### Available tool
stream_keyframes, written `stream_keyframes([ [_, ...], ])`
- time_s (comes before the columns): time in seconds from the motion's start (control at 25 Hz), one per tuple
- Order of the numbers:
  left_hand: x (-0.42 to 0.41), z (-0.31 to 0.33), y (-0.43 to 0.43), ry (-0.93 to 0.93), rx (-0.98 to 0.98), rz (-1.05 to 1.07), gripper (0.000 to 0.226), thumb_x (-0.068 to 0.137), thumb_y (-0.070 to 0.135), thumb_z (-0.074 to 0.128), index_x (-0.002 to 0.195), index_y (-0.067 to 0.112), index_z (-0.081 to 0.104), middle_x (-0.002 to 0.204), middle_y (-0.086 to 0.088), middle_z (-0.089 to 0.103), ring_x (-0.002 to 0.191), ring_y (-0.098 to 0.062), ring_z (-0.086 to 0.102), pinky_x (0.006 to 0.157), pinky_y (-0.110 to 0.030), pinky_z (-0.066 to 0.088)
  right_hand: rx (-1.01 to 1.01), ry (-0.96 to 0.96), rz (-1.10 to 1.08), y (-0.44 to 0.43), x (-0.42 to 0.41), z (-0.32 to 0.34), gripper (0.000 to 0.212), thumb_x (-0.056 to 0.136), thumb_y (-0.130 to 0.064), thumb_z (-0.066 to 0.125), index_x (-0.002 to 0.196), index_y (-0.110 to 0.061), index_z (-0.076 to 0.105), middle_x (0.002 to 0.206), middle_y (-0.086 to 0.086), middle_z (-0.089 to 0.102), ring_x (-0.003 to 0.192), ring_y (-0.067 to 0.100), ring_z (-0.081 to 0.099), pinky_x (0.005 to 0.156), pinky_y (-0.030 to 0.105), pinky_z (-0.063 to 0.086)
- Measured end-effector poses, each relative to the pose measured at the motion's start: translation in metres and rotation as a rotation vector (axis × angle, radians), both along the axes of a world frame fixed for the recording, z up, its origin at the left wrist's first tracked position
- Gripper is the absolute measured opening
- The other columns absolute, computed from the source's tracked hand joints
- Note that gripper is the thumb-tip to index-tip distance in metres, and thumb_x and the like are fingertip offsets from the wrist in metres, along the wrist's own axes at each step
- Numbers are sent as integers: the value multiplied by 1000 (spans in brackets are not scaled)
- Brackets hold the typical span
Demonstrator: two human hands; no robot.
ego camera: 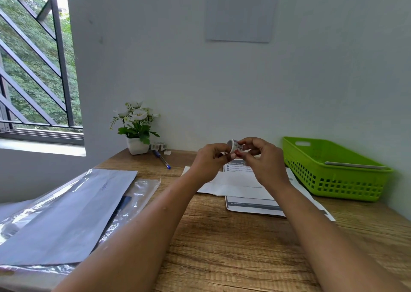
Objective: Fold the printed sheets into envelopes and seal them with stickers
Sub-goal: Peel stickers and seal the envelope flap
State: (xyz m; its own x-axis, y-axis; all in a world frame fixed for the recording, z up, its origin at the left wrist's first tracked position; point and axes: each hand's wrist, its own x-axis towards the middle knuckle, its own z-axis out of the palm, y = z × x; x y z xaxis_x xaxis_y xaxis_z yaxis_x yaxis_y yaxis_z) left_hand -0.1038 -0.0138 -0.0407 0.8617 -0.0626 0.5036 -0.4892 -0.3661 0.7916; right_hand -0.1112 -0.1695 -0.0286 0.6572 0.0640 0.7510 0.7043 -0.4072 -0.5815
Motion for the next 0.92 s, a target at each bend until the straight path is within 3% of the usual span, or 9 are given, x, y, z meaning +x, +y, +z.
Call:
stream_keyframes([
  [0.08,-1,0,-2,3,-9,-7,15,89,21,64,101,18,73,98,-13,70,100,-32,61,86,-42,49,-11,-34,-26,0,0,1,16,78,-9,74,93,-13,71,79,-9,66,66,-14,59,61,5,47],
  [0.28,0,-2,-2,13,-31,-19,18,90,22,63,105,19,72,99,-9,71,101,-28,63,93,-45,49,-46,-79,-51,-2,0,-1,7,79,-10,73,80,-17,71,70,-18,63,69,-9,60,59,8,46],
  [0.4,1,-2,-3,16,-35,-4,18,89,24,64,105,21,72,99,-12,71,101,-32,63,92,-50,50,-15,-59,-30,-2,0,0,8,80,-10,73,85,-17,71,73,-17,64,70,-9,61,61,9,48],
  [0.52,-2,-1,-3,12,-8,7,18,89,22,64,105,18,72,101,-10,71,101,-29,63,93,-47,51,28,49,49,-2,2,-1,23,83,-9,70,104,-17,71,82,-7,70,75,1,66,69,23,57],
  [0.6,-5,0,-4,12,21,-2,18,90,20,63,105,17,72,103,-7,71,103,-26,62,95,-45,50,73,120,103,-3,2,-1,24,85,-9,67,107,-18,70,83,-1,72,76,11,69,67,29,59],
  [0.76,-7,1,-5,-2,62,-9,20,91,21,62,108,19,71,102,-8,71,102,-30,62,93,-45,49,197,206,172,-6,1,3,12,87,-12,66,96,-19,71,77,8,72,63,17,65,62,28,57],
  [0.92,-5,0,-4,33,44,-53,23,89,24,61,111,22,69,99,-18,69,99,-39,62,91,-54,50,267,345,190,-4,0,4,13,90,-14,62,100,-14,71,73,6,70,56,10,61,57,23,54],
])
